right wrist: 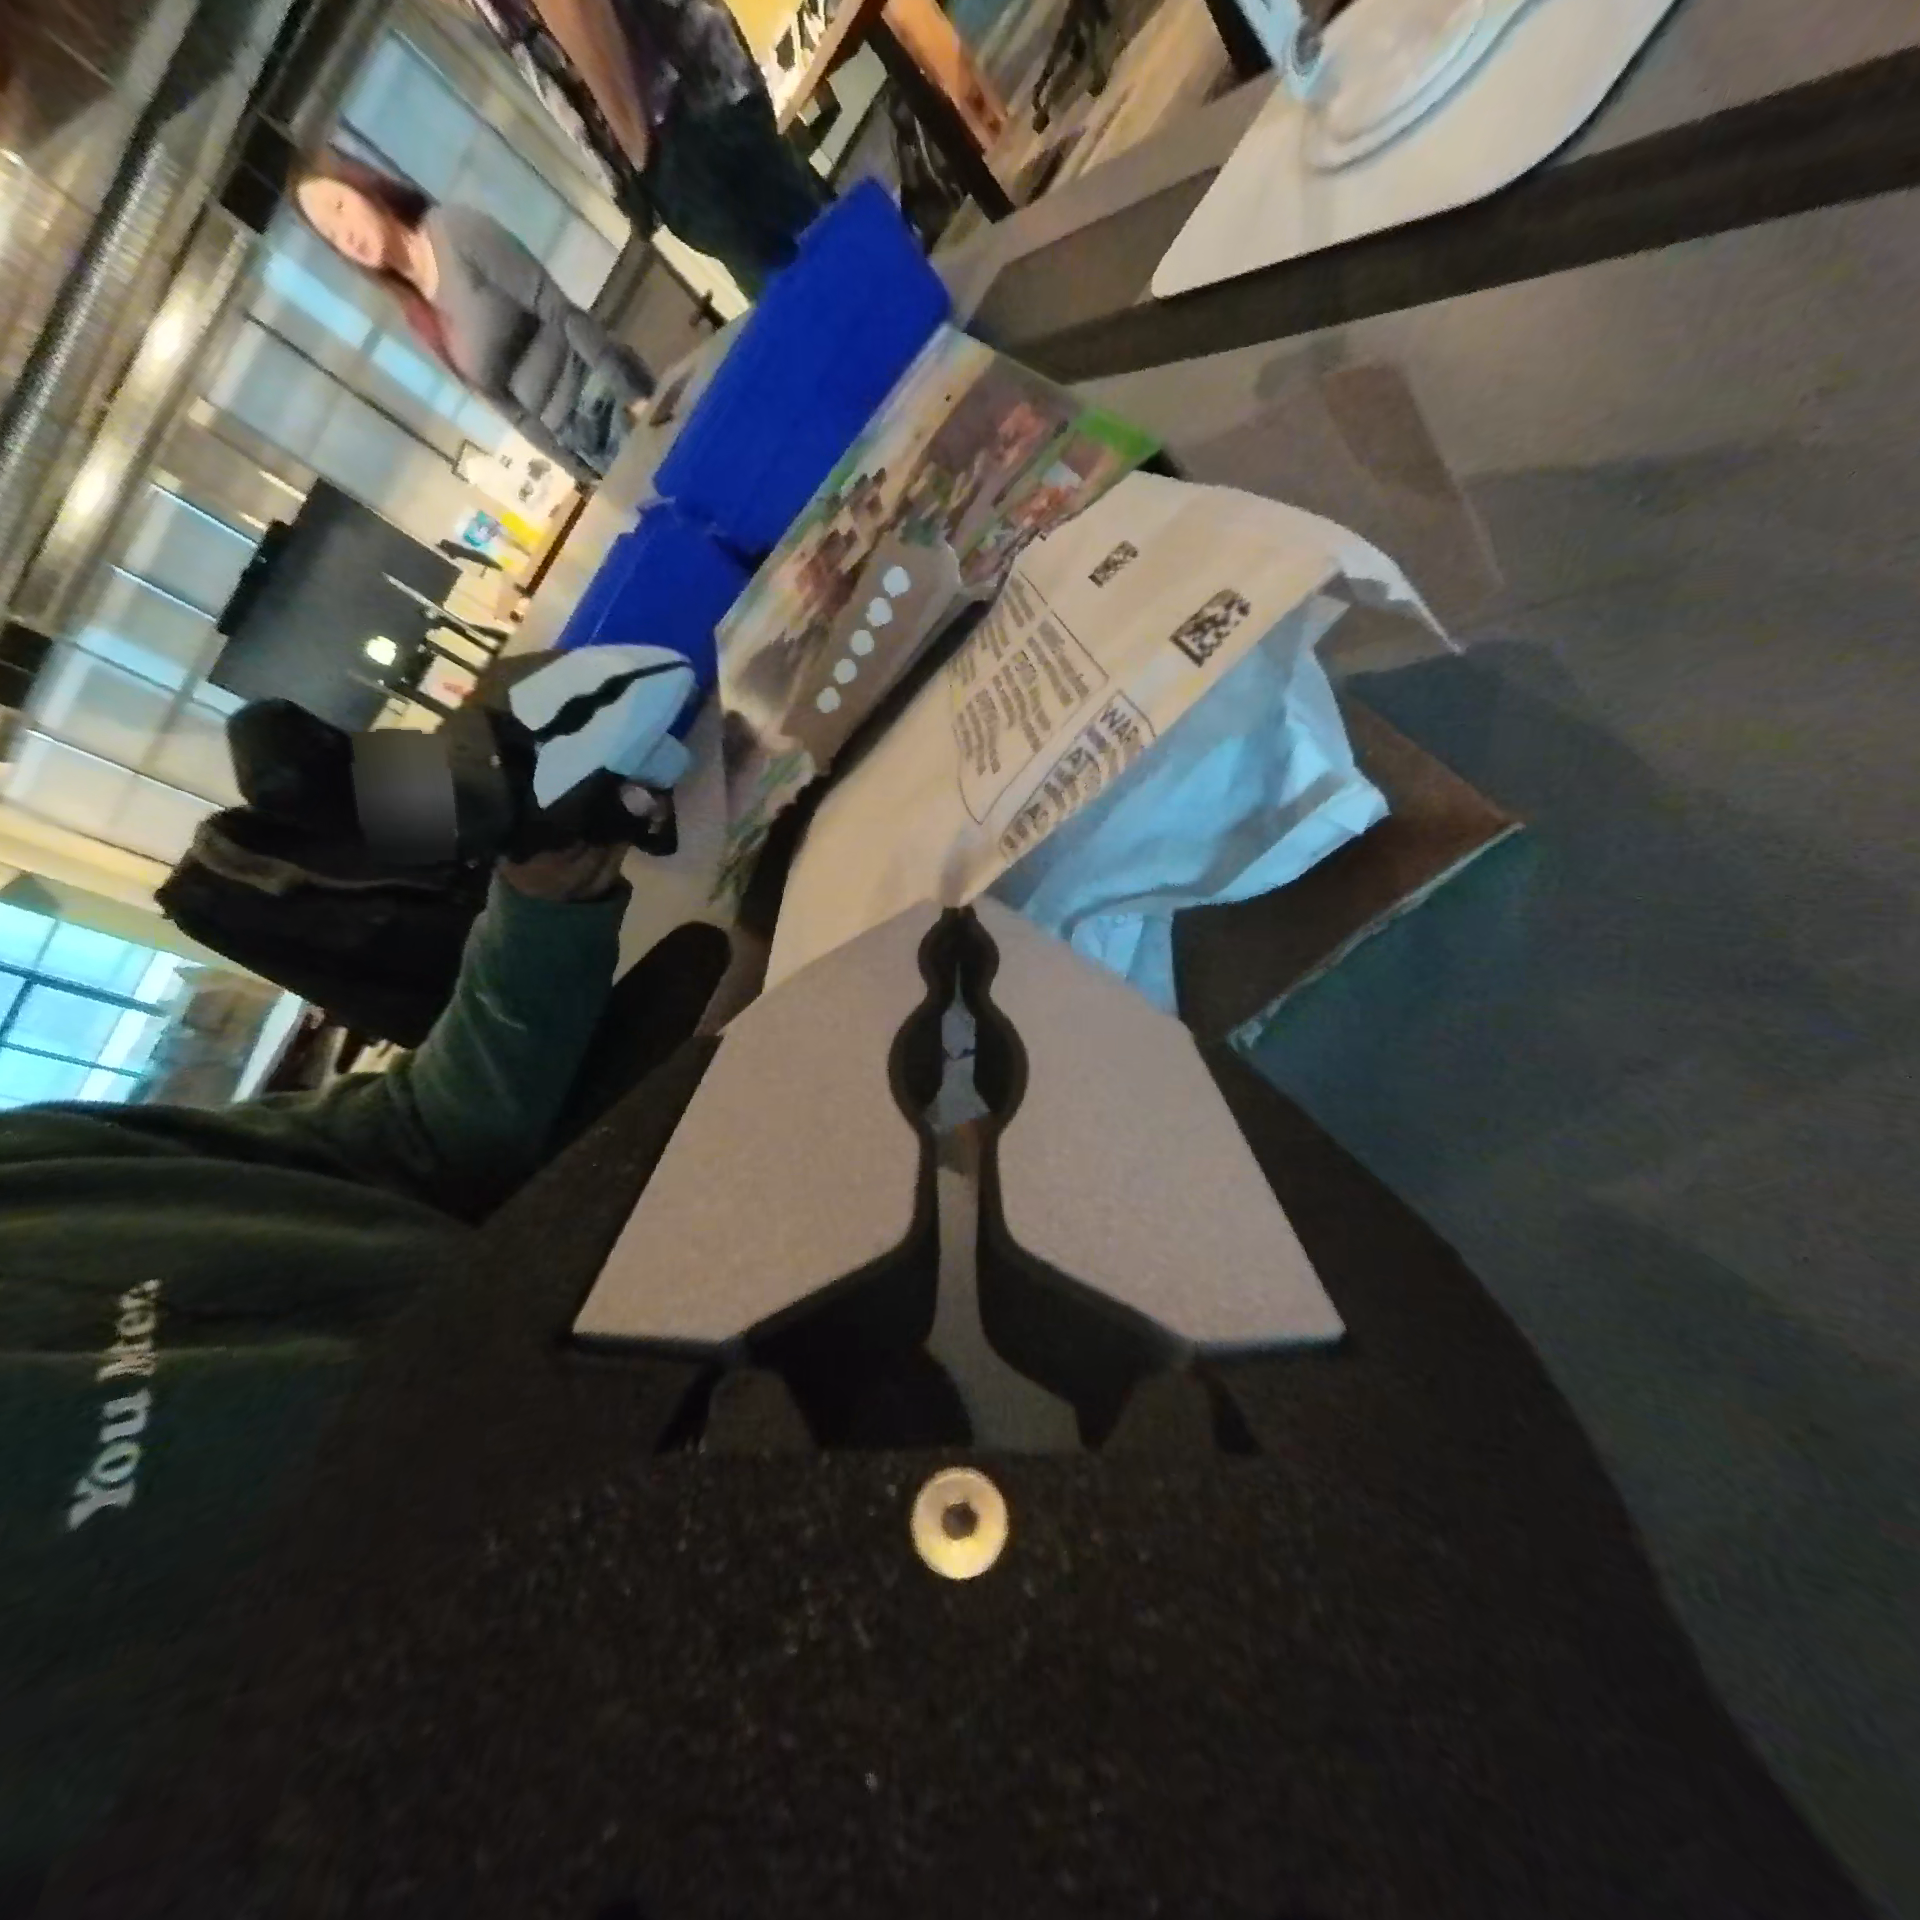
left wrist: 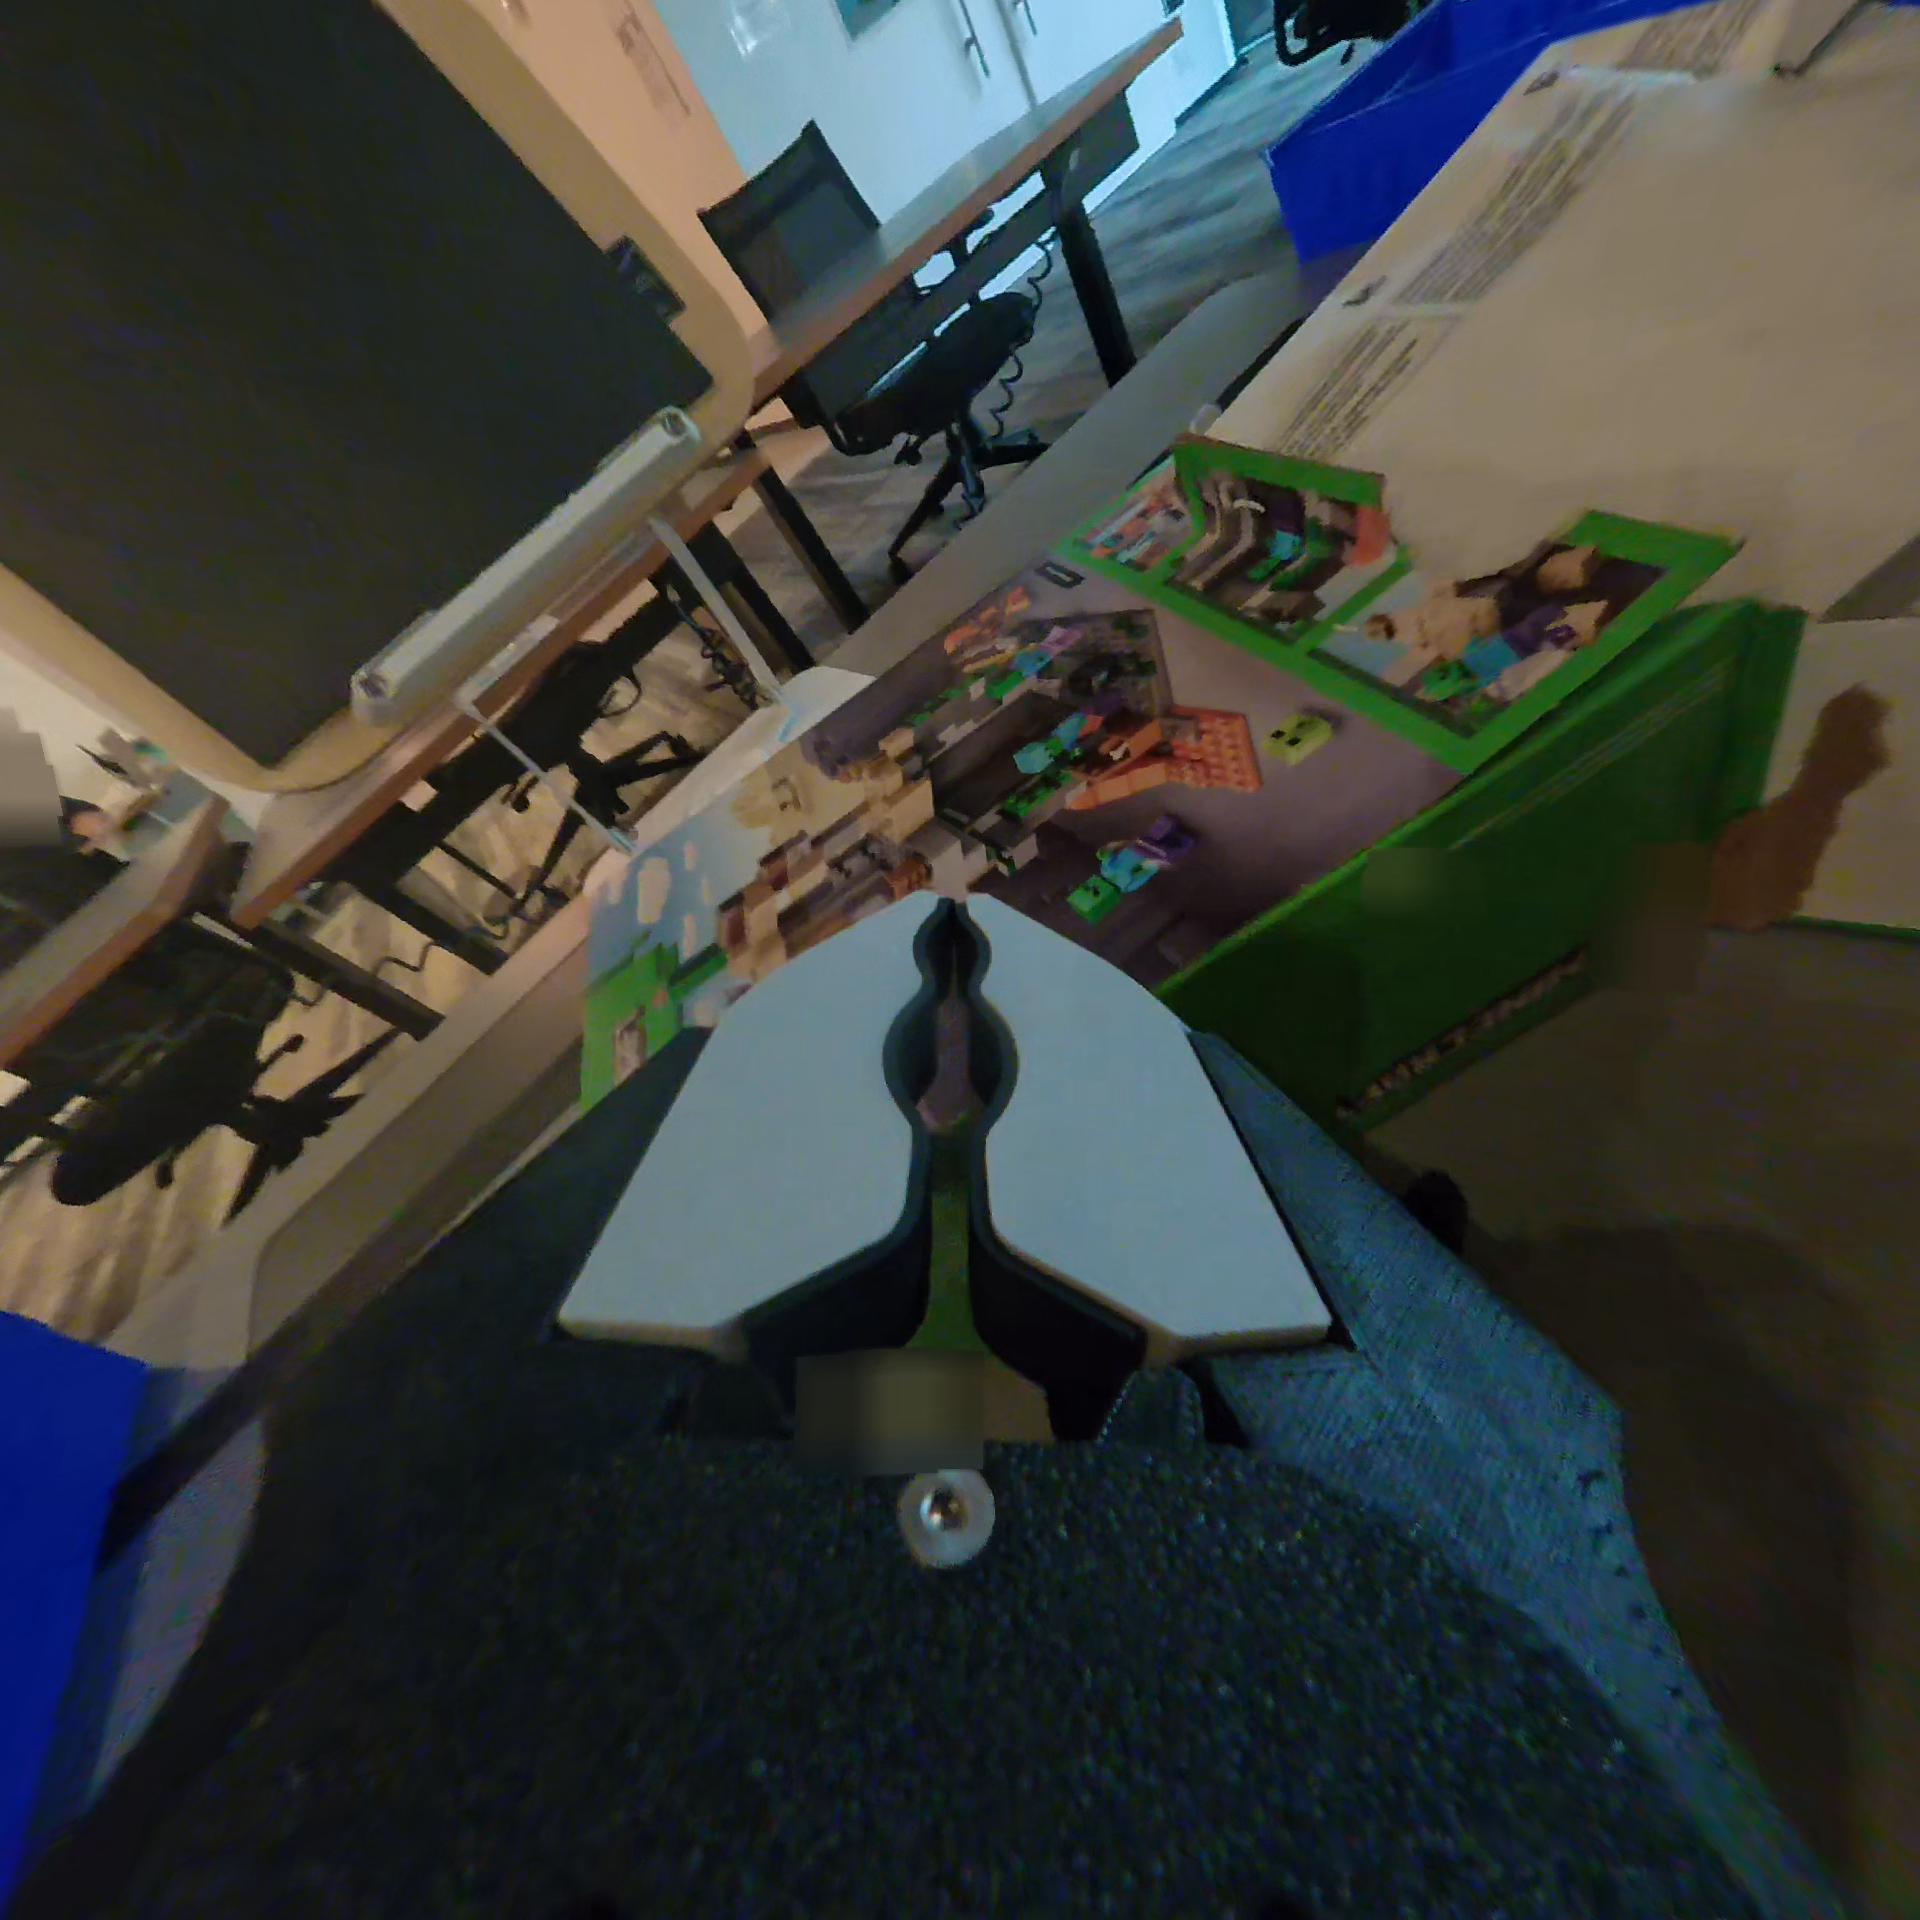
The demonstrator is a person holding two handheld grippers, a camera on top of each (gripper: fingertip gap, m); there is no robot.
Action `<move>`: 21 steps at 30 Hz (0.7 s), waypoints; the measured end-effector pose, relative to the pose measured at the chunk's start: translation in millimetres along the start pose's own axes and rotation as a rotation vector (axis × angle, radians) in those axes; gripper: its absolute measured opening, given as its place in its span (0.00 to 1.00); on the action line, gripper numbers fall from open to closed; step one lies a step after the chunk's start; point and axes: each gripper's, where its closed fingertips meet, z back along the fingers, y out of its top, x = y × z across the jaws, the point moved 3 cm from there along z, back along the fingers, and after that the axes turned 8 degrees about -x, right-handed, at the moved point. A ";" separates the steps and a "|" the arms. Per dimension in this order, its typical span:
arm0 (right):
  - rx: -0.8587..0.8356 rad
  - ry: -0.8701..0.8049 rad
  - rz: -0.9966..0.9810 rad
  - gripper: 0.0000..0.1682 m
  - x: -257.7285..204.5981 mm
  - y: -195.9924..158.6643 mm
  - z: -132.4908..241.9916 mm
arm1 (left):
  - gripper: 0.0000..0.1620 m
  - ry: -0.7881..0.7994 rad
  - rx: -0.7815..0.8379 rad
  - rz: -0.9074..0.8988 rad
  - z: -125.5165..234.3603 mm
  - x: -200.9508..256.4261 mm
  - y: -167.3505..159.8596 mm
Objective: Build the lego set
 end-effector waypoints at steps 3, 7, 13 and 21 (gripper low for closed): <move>0.003 -0.010 0.006 0.00 -2.2 2.5 0.7 | 0.00 -0.009 -0.007 0.003 0.9 2.4 -3.2; -0.008 -0.017 0.025 0.00 -4.2 6.3 3.9 | 0.00 -0.027 -0.016 0.016 0.5 5.0 -7.6; -0.051 -0.048 0.049 0.00 -5.5 10.4 9.6 | 0.00 -0.029 -0.021 0.036 0.1 0.9 -13.0; -0.070 -0.095 0.071 0.00 2.9 12.0 19.4 | 0.00 -0.071 -0.062 0.036 -2.0 3.2 -21.9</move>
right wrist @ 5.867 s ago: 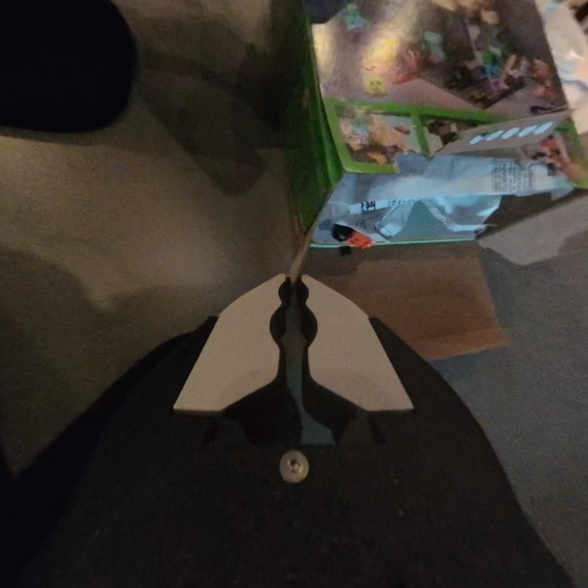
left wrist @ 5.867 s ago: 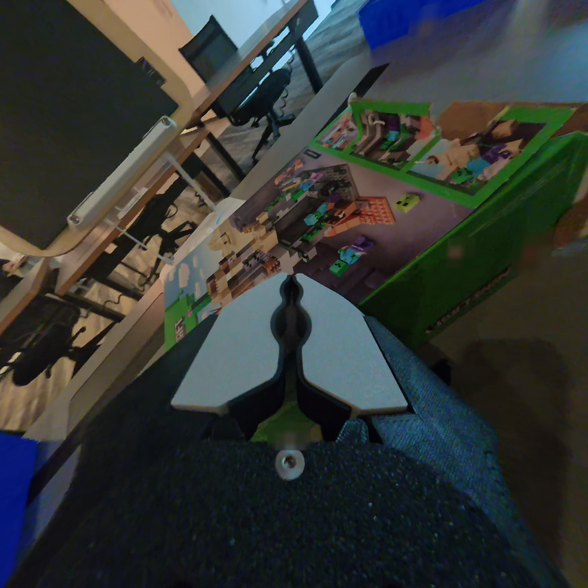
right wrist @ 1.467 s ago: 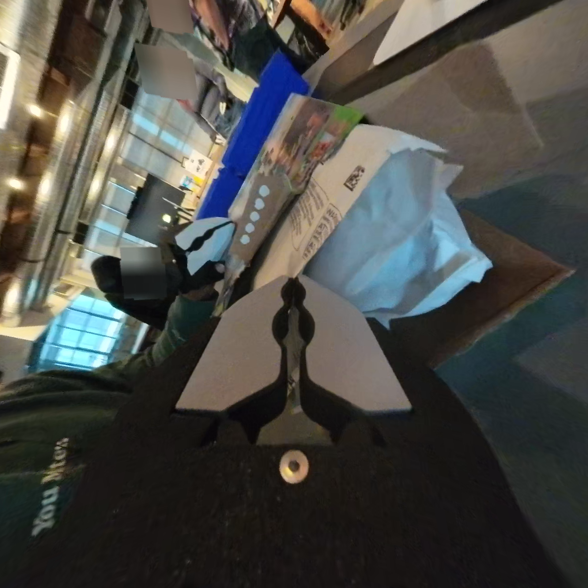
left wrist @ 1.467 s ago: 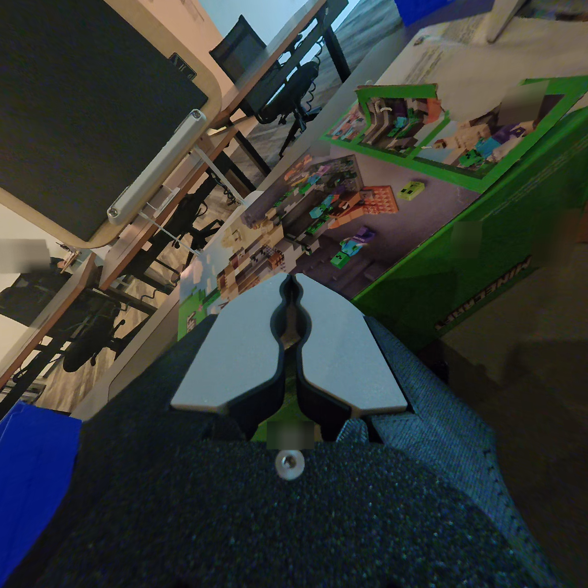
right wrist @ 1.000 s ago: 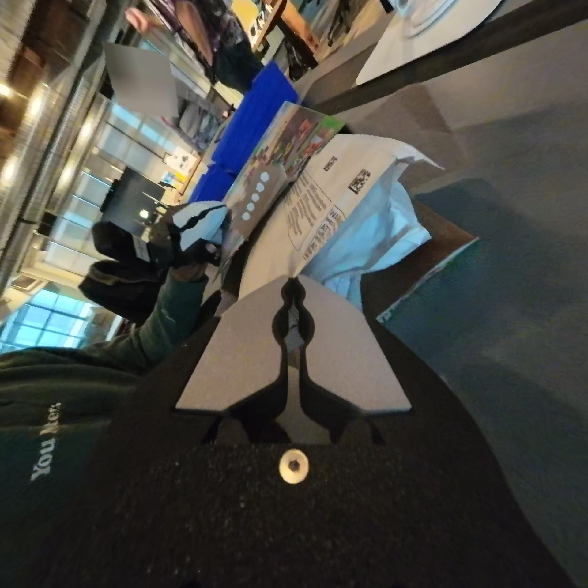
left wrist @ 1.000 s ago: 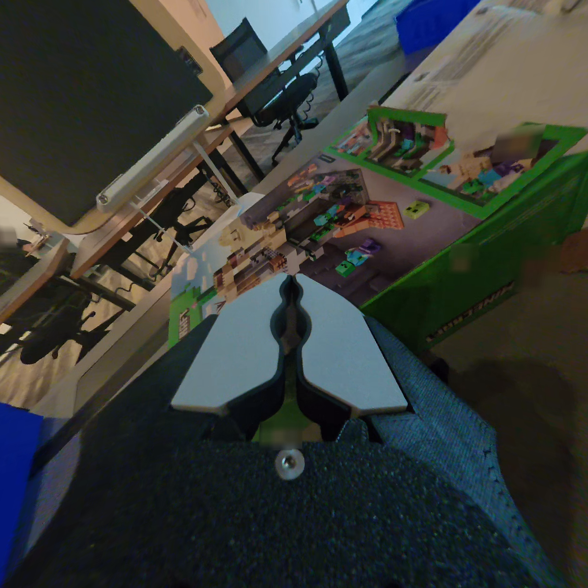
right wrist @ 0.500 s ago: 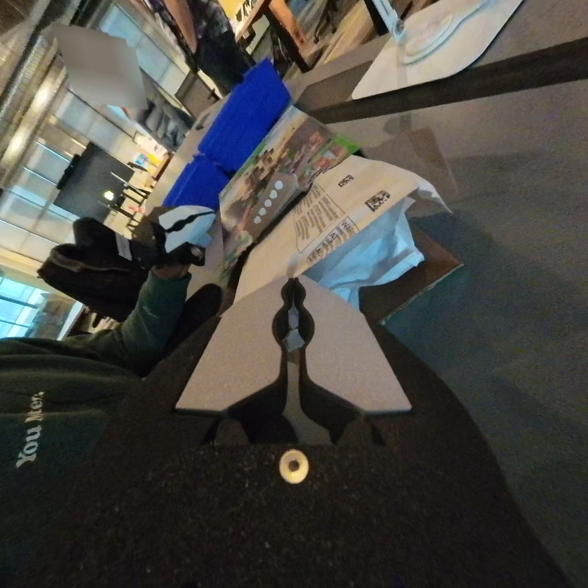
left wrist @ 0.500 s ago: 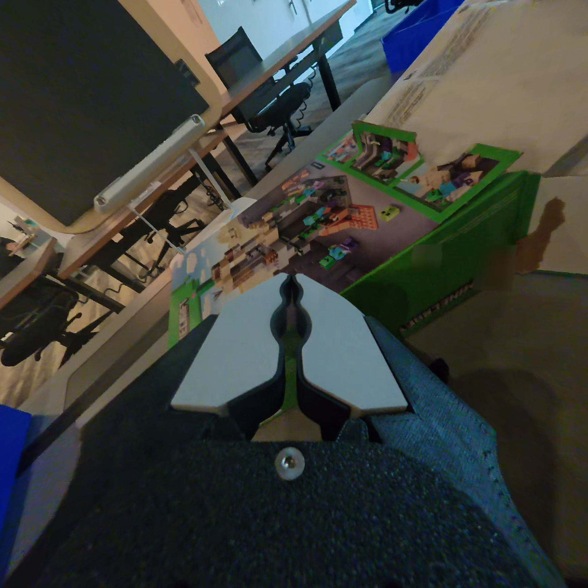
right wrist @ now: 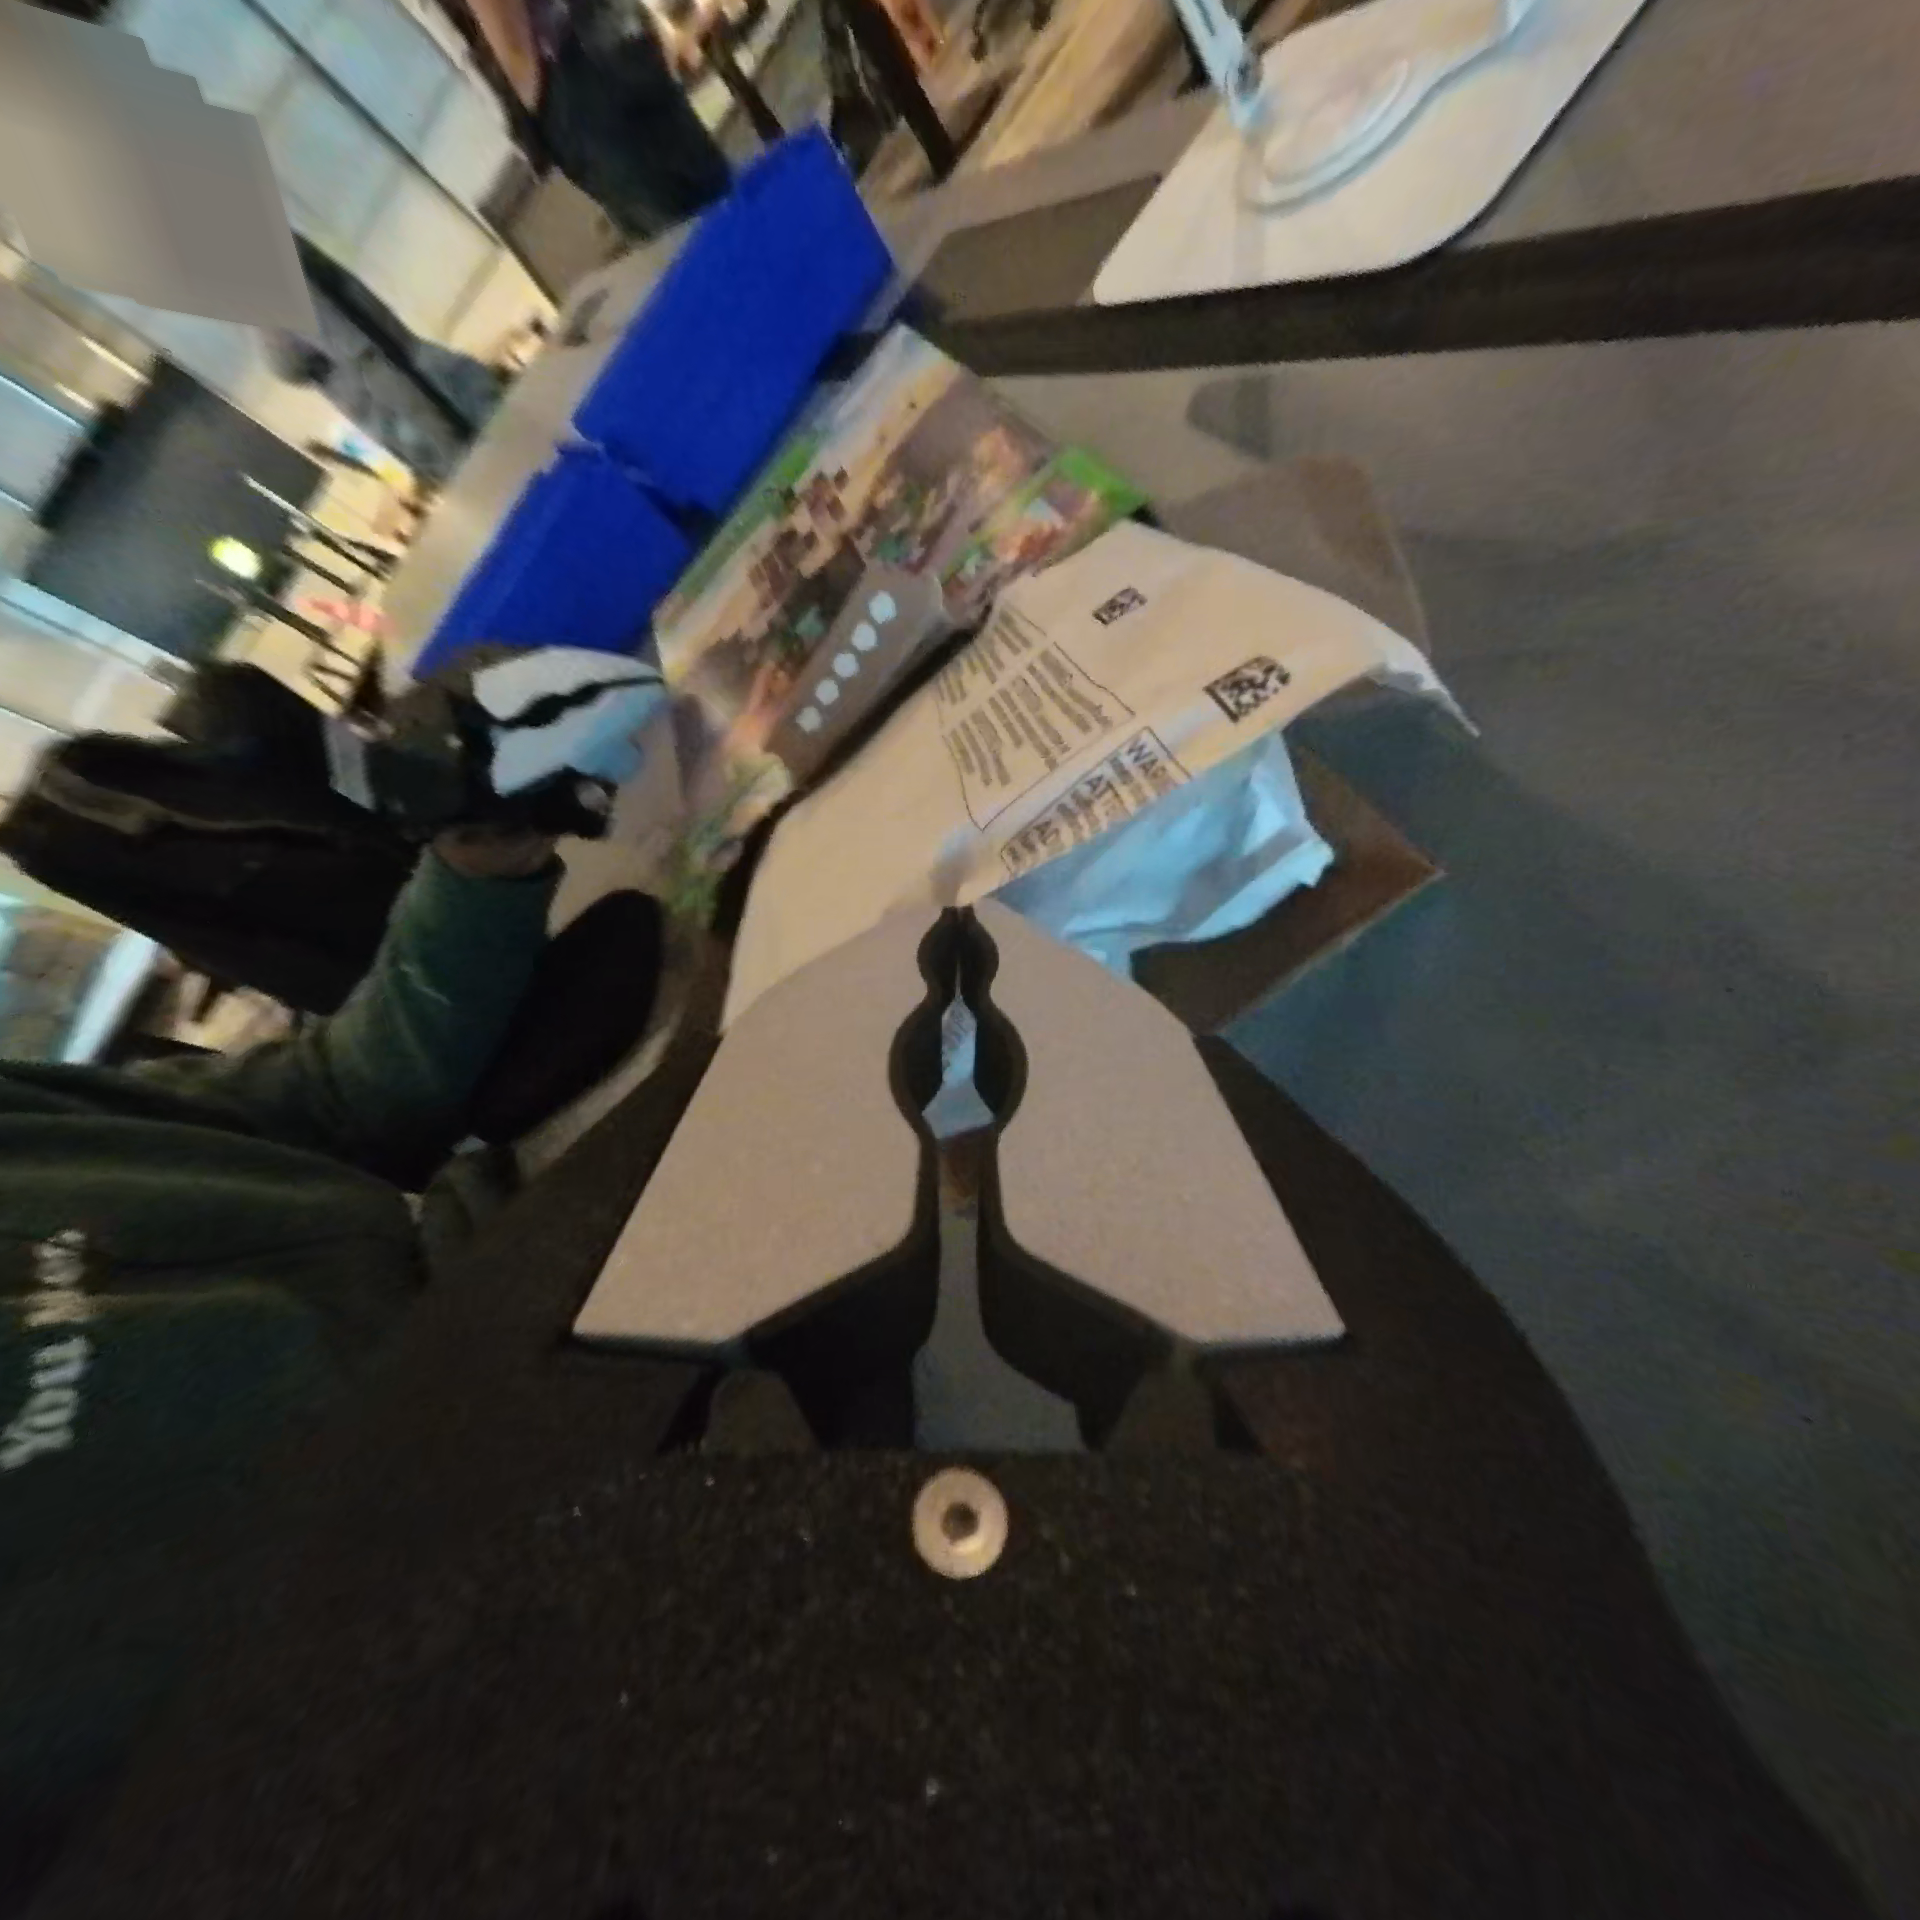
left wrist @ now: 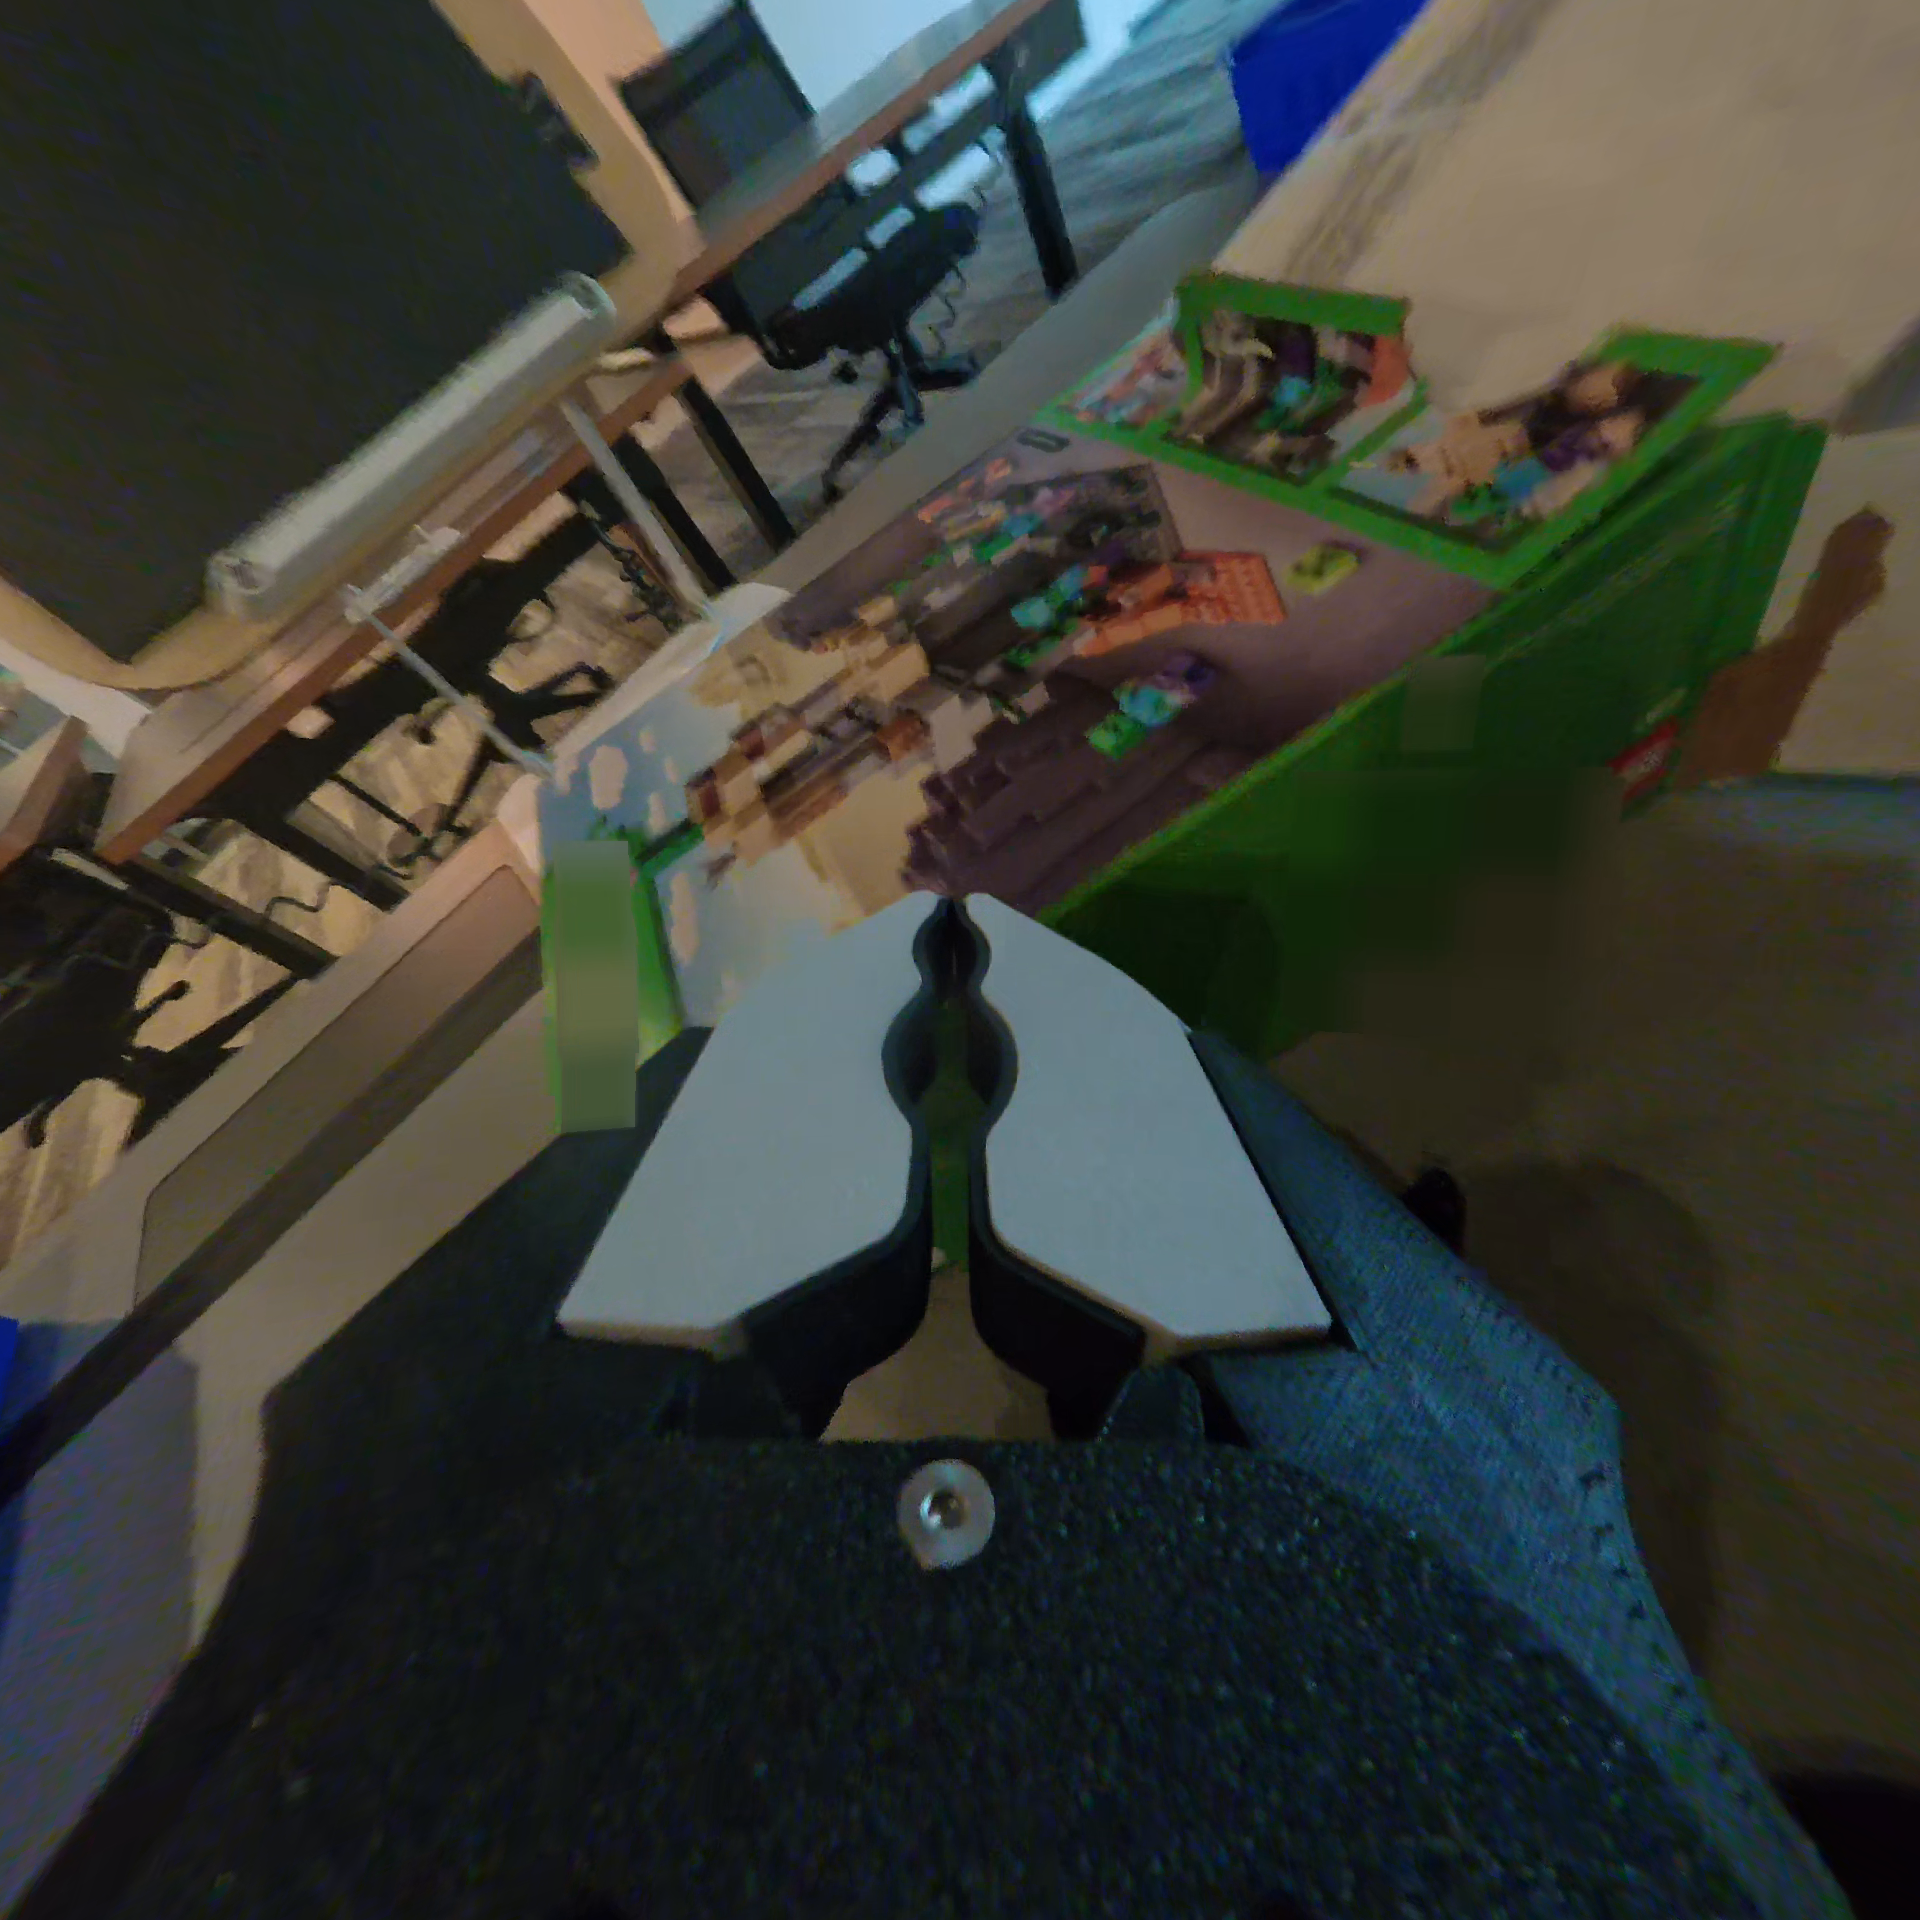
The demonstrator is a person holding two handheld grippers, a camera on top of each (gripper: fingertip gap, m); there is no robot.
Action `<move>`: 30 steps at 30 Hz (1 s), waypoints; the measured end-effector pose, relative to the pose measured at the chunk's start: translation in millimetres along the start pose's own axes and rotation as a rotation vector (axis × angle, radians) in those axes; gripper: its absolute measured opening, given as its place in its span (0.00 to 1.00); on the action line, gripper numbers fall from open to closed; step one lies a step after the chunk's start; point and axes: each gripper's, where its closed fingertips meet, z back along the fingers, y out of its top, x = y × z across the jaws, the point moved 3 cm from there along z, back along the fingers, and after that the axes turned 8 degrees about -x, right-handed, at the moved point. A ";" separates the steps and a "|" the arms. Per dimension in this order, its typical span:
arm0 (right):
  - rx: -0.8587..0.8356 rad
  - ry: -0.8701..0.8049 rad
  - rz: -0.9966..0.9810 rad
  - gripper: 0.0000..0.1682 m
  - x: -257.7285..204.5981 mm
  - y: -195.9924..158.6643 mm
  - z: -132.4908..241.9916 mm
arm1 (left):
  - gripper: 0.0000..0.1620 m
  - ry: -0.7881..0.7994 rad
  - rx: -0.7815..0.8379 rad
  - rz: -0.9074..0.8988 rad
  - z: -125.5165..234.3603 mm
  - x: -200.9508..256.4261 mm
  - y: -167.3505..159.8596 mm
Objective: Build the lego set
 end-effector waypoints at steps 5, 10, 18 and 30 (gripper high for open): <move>-0.014 0.015 0.019 0.00 -5.2 -4.3 -5.5 | 0.00 -0.041 -0.019 -0.004 7.4 4.8 -1.5; -0.018 0.068 0.001 0.00 -4.3 -7.6 -9.5 | 0.09 -0.009 -0.081 -0.059 10.3 5.0 -7.0; -0.059 0.048 0.058 0.00 -15.2 -5.4 -1.9 | 0.08 -0.003 -0.113 -0.059 5.6 0.8 -12.4; -0.107 0.017 0.065 0.00 -10.5 -10.5 8.2 | 0.06 0.007 -0.186 -0.095 -3.7 -3.5 -27.3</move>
